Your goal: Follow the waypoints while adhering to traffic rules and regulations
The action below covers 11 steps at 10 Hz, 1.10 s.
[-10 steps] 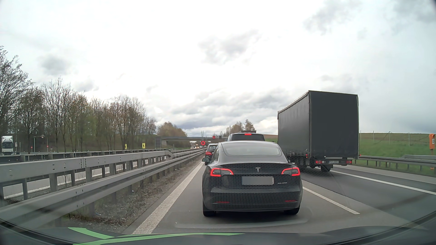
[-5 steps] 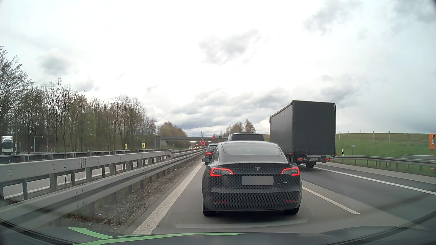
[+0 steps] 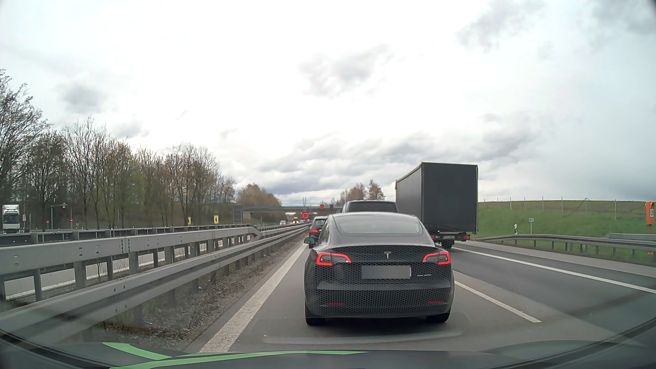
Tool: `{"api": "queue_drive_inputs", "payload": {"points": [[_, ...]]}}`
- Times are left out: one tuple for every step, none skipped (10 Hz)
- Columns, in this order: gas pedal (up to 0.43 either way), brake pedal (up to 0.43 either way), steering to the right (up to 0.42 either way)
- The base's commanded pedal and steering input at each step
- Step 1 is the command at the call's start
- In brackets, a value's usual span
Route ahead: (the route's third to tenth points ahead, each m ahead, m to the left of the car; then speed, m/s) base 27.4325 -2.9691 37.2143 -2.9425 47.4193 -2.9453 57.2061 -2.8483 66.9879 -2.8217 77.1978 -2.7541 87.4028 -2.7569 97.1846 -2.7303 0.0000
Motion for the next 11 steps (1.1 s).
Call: {"api": "queue_drive_inputs", "payload": {"points": [[0.000, 0.317, -0.007], [0.000, 0.317, -0.007], [0.000, 0.317, -0.007], [0.000, 0.317, -0.007], [0.000, 0.311, -0.007], [0.000, 0.317, -0.007], [0.000, 0.317, -0.007], [0.000, 0.317, -0.007], [0.000, 0.317, -0.007], [0.000, 0.317, -0.007], [0.000, 0.317, -0.007]]}}
